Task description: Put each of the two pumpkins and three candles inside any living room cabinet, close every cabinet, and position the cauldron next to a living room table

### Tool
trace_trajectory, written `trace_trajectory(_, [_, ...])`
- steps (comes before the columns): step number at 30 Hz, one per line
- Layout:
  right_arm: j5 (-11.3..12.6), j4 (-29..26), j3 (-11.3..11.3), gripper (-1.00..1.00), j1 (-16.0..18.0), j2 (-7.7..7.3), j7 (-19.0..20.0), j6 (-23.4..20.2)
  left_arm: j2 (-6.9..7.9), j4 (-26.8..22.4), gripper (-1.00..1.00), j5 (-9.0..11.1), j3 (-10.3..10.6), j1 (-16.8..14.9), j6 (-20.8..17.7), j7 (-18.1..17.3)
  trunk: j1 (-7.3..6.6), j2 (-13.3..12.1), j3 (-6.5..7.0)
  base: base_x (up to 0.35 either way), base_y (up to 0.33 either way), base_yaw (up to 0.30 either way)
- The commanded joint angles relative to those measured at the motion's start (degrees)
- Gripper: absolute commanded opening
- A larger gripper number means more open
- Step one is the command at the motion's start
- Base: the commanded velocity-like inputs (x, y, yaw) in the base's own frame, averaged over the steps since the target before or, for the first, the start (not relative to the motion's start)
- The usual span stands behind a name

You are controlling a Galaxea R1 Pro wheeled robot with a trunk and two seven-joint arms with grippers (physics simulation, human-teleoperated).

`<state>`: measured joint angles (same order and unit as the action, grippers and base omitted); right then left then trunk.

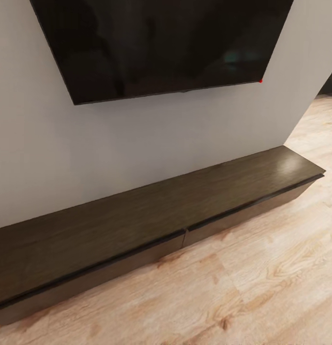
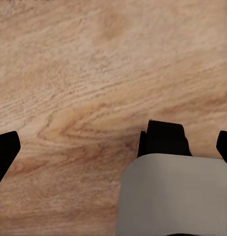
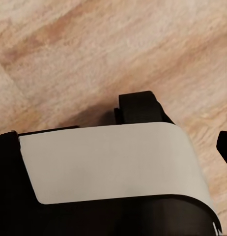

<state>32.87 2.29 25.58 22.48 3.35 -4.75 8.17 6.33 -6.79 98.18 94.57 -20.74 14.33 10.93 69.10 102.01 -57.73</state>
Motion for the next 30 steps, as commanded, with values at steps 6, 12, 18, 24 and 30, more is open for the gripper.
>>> trace_trajectory(6, [0.00, 0.00, 0.00, 1.00, -0.02, 0.05, 0.00, 0.00, 0.00, 0.01, 1.00, -0.01, 0.00, 0.00, 0.00, 0.01, 0.00, 0.00, -0.50, 0.000, 0.000, -0.129])
trace_trajectory(12, [0.00, 0.00, 0.00, 1.00, -0.01, -0.13, 0.03, 0.00, 0.00, -0.01, 1.00, -0.01, 0.00, 0.00, 0.00, 0.02, 0.00, 0.00, -1.00, 0.000, 0.000, -0.129])
trace_trajectory(18, [0.06, -0.07, 0.00, 1.00, 0.02, -0.39, 0.21, -0.05, 0.00, -0.01, 1.00, -0.01, 0.00, 0.00, 0.00, 0.03, 0.00, 0.00, -1.50, 0.000, 0.000, -0.134])
trace_trajectory(24, [0.07, -0.24, 0.00, 1.00, 0.02, -0.22, 0.20, -2.73, 0.00, -0.01, 1.00, -0.01, 0.00, 0.00, 0.00, 0.05, 0.00, 0.00, -2.00, 0.000, 0.000, -0.150])
trace_trajectory(30, [0.03, -0.40, 0.00, 1.00, 0.02, -0.18, 0.19, -4.43, 0.00, 0.00, 1.00, -0.01, 0.00, 0.00, 0.00, 0.02, 0.00, 0.00, -2.49, 0.000, 0.000, -0.154])
